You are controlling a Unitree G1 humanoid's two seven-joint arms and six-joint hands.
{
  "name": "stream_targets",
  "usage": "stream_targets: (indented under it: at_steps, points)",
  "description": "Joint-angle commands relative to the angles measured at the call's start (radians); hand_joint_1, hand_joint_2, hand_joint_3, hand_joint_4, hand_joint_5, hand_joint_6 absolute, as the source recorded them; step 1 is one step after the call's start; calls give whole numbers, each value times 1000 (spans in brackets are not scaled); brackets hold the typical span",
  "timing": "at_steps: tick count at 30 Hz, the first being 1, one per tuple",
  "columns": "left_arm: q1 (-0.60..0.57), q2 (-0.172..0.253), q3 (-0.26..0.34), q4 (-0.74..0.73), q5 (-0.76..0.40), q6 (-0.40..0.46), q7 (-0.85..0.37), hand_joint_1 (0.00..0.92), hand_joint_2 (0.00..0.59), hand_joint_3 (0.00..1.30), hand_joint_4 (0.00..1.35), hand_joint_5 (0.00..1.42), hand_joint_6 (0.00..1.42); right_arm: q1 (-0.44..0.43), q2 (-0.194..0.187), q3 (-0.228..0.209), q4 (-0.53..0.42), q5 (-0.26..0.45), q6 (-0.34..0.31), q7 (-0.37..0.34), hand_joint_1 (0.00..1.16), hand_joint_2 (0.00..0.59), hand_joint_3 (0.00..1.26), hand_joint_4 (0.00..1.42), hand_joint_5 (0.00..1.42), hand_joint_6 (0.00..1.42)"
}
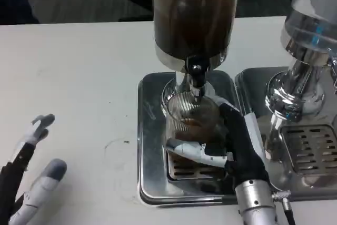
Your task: Grasp the cup under the faucet to collect the drink, then remove the cup.
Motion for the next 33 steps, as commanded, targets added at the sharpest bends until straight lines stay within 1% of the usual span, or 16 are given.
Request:
stream_targets:
  at_steps: [1, 7, 9, 22, 26, 33]
  points:
    - [-3, 9, -11, 5, -15, 9, -13, 0, 134, 115, 0, 91, 0, 11, 8, -4, -38, 0, -45, -23, 1100, 110, 745, 819, 884, 1161]
    - [-15, 10, -23, 24, -13, 6, -25, 0, 134, 115, 0, 91, 0, 35, -2, -5, -72, 0, -53, -18, 1093, 92, 803, 870, 954, 1238]
    - [-18, 14, -25, 31, -14, 4, -26, 0, 134, 115, 0, 91, 0, 42, -7, -2, -83, -7, -54, -21, 1089, 97, 814, 885, 970, 1260]
    - [-23, 21, -33, 34, -22, 0, -29, 0, 134, 115, 0, 91, 0, 104, -27, 6, -182, -13, -47, 2, 1090, 92, 858, 914, 992, 1311]
    - [-24, 20, -36, 33, -21, 0, -32, 0, 134, 115, 0, 91, 0, 125, -34, 8, -207, 3, -47, 32, 1090, 89, 858, 917, 1003, 1316]
    - [-29, 26, -37, 35, -23, -1, -38, 0, 134, 115, 0, 91, 0, 163, -43, 15, -244, 1, -44, 62, 1081, 83, 858, 927, 1003, 1335]
